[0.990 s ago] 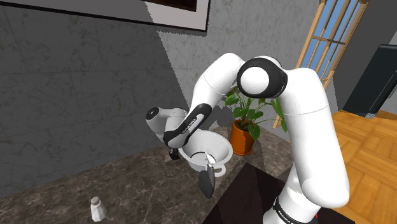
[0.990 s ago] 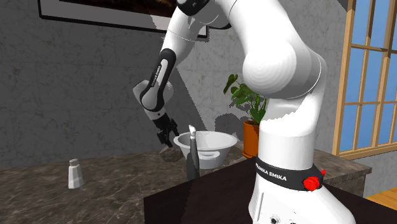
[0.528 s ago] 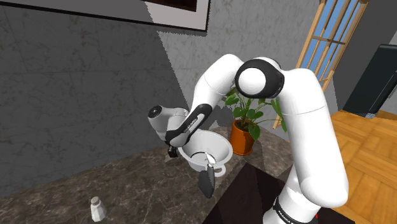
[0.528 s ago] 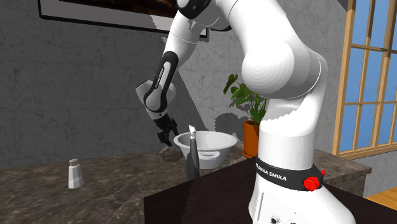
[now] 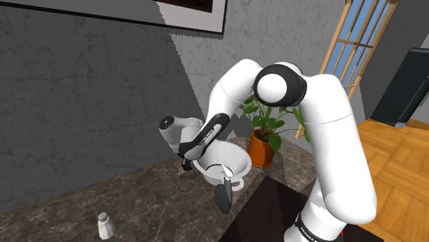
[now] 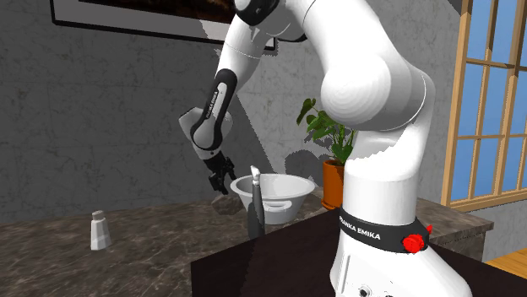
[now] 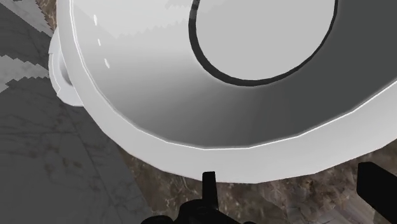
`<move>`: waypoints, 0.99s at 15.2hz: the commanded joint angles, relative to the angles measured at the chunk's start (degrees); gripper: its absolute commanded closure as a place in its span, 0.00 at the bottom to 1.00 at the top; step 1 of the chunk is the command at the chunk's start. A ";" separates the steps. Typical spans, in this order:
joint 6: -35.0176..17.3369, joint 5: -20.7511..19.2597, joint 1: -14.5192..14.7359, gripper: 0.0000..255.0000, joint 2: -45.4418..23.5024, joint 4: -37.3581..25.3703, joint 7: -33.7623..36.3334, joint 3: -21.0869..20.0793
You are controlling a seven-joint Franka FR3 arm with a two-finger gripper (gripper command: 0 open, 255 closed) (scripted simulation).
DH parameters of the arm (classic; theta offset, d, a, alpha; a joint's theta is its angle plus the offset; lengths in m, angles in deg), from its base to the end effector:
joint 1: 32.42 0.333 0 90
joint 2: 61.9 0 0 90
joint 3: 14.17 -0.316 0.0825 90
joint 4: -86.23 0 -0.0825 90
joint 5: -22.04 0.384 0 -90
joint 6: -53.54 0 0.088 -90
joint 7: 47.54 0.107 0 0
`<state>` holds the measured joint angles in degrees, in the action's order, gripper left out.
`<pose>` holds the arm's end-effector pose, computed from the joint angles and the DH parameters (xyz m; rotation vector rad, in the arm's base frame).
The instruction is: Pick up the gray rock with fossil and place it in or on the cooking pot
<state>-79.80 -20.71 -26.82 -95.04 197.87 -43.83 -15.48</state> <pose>0.5966 0.0602 0.1666 2.5190 0.8208 -0.1902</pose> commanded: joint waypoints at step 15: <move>3.00 2.51 -3.40 1.00 1.58 2.71 -2.52 -3.30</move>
<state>-79.74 -20.19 -29.72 -93.53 199.28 -45.82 -18.47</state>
